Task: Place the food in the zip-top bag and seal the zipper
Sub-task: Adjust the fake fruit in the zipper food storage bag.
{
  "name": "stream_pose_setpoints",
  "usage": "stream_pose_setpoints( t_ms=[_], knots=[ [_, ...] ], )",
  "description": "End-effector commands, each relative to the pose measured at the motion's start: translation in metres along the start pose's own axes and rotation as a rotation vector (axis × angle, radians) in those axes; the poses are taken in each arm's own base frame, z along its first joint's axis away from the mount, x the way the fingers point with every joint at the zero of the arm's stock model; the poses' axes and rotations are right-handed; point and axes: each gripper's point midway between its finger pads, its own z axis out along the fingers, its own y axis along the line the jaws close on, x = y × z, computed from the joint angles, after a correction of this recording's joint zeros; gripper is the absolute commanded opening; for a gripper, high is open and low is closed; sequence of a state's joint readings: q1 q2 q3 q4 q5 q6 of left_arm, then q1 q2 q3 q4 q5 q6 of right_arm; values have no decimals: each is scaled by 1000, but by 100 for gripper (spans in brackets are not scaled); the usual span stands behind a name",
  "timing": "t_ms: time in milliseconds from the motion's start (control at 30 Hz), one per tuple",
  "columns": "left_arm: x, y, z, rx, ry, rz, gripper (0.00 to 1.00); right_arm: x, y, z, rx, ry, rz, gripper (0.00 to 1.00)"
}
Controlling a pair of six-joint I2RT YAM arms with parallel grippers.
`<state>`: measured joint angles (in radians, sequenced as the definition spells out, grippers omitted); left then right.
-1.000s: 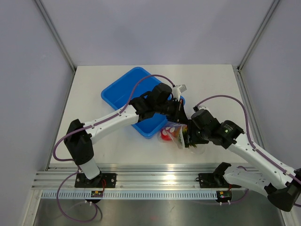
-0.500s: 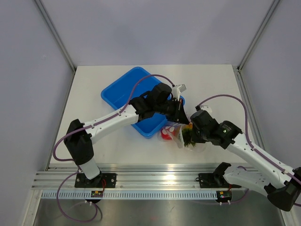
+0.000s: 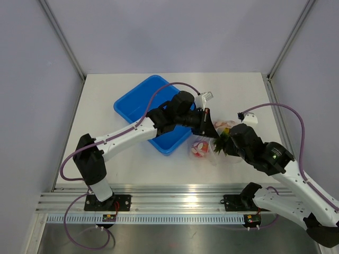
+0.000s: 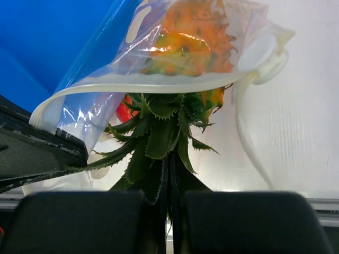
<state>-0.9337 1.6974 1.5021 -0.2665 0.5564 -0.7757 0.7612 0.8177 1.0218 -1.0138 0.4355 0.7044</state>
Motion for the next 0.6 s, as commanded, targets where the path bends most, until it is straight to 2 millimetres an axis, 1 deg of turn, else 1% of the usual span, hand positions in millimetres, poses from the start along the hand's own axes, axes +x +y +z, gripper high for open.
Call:
stream_pose_setpoints(
  t_ms=[0,33,67,167,267,367,433,500,533,567],
  knots=[
    [-14,-41,-4,138,-15,37,0,-6,12,13,-11,-26,-11,0],
    [-13,-42,-3,143,-8,27,0,-4,15,17,-20,-20,-12,0],
    [-14,-43,-3,151,-11,29,0,5,14,23,-12,5,-26,0],
    [-12,-45,-1,170,0,13,0,12,15,30,-16,26,-39,0],
    [-12,-44,0,184,5,-6,0,16,18,31,-34,39,-46,0],
    [-14,-43,-1,195,-1,-23,0,17,18,27,-47,47,-44,1],
    [-15,-44,-1,197,-5,-37,0,18,19,23,-63,55,-42,7],
    [-18,-43,-2,201,-14,-40,0,22,24,17,-112,74,-45,14],
    [-18,-42,-2,199,-15,-46,0,25,25,14,-126,88,-49,22],
    [-20,-41,-2,197,-21,-48,0,29,29,10,-163,111,-52,26]
  ],
)
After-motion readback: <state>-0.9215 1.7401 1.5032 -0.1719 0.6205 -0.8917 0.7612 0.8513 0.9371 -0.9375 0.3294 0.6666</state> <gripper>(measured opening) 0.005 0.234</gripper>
